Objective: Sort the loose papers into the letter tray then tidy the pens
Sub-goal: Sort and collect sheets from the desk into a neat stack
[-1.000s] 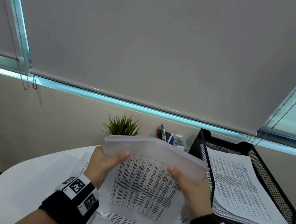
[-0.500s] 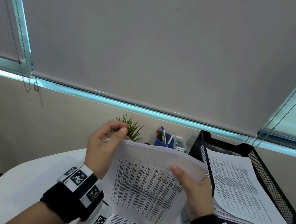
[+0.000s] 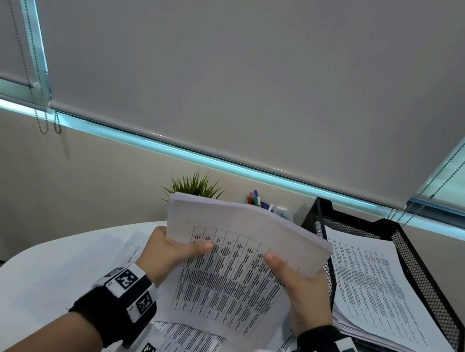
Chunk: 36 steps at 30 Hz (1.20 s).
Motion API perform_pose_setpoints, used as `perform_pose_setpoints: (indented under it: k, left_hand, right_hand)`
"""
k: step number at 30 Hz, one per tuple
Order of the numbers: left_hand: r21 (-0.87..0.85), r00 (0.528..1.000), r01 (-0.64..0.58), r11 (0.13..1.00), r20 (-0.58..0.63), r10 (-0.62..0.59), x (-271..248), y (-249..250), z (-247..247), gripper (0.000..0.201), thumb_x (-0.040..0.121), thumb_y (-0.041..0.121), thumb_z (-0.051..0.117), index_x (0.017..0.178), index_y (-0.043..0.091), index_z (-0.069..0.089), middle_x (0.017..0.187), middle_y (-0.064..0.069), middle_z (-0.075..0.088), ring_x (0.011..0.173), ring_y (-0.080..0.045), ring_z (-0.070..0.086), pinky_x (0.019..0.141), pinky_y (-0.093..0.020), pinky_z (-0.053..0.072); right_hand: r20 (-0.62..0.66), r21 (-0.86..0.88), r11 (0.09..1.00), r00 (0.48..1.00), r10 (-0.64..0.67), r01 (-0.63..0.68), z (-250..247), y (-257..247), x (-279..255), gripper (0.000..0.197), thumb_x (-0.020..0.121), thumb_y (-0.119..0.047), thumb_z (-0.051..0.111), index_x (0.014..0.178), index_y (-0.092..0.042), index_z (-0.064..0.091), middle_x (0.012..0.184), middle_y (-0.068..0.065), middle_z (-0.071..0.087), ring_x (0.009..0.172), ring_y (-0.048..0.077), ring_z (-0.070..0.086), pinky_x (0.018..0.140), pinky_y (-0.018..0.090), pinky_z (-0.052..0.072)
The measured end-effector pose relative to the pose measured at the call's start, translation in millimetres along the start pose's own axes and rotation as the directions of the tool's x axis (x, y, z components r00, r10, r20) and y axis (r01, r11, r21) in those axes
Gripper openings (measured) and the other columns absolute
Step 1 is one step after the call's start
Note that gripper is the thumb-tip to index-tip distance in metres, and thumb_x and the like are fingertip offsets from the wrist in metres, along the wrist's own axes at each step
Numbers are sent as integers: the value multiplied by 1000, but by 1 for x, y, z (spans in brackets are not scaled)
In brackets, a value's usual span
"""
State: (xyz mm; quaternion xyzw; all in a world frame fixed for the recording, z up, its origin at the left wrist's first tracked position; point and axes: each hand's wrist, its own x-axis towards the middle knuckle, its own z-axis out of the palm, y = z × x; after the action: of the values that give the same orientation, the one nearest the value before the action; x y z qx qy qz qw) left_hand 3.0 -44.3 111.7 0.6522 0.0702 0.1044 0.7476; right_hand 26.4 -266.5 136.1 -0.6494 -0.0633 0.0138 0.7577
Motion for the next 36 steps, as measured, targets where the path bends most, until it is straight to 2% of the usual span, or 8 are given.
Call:
perform_pose_setpoints:
  k: [5, 9, 15, 24, 27, 30, 32, 36]
  left_hand:
    - [-19, 1000, -6, 1000, -24, 6, -5, -3, 0, 58, 41, 33, 84, 92, 8, 69, 89, -12, 74, 86, -29, 70, 77, -44, 56]
    - [20, 995, 92, 996, -30, -91, -13, -28, 3, 51, 50, 19, 90, 95, 10, 68, 90, -7, 75, 88, -24, 71, 83, -41, 55]
    - [4, 998, 63, 998, -3, -63, -4, -27, -2, 73, 35, 35, 87, 98, 4, 68, 91, -12, 74, 89, -28, 70, 83, -45, 55]
    - [137, 976, 219, 966, -16, -219, -4, -92, -14, 56, 51, 26, 90, 96, 7, 63, 97, -18, 70, 92, -29, 67, 71, -28, 55]
    - [200, 978, 205, 958, 2, -209, -1, -94, -15, 41, 67, 25, 82, 101, 12, 65, 93, -3, 73, 90, -14, 69, 83, -33, 56]
    - [246, 985, 156, 957, 37, -170, 1, -85, -15, 17, 77, 16, 75, 89, 24, 66, 79, 16, 72, 79, 6, 67, 74, -12, 52]
    - [272, 984, 142, 952, 63, -165, 1, -82, -18, 16, 79, 17, 73, 87, 28, 65, 80, 17, 71, 79, 6, 66, 72, -10, 50]
    - [293, 967, 184, 938, 117, -227, -6, -86, -29, 17, 80, 15, 71, 85, 28, 62, 84, 10, 70, 83, -1, 65, 71, -13, 52]
  right_hand:
    - [40, -14, 1000, 999, -9, 9, -3, 3, -2, 33, 65, -6, 77, 96, -15, 69, 97, 10, 74, 95, 27, 70, 92, 51, 51]
    - [28, -76, 996, 998, 56, -53, -4, 21, -12, 43, 67, 1, 77, 93, -29, 60, 86, -6, 75, 83, 6, 70, 91, 34, 50]
    - [17, -65, 997, 999, 47, -46, -6, 15, -8, 43, 66, -4, 79, 96, -28, 60, 88, -12, 75, 82, 0, 69, 77, 24, 47]
    - [-145, -174, 919, 933, 330, -353, -25, 124, -2, 127, 35, -59, 91, 140, -13, 35, 133, 8, 56, 122, 26, 53, 106, 55, 38]
    - [-180, -153, 916, 922, 342, -370, -13, 110, -11, 111, 48, -64, 83, 138, -17, 39, 131, 4, 57, 121, 25, 52, 108, 50, 35]
    - [-185, -114, 925, 923, 338, -362, 1, 92, -17, 70, 70, -41, 77, 130, -20, 47, 111, -3, 63, 120, 24, 51, 108, 48, 29]
    - [-184, -93, 932, 926, 329, -350, 4, 88, -20, 50, 79, -23, 72, 123, -23, 48, 92, -8, 63, 118, 26, 54, 108, 45, 29]
    - [-152, -130, 915, 919, 363, -382, 3, 91, -28, 28, 82, -10, 68, 102, -21, 52, 90, -7, 60, 107, 20, 55, 106, 44, 31]
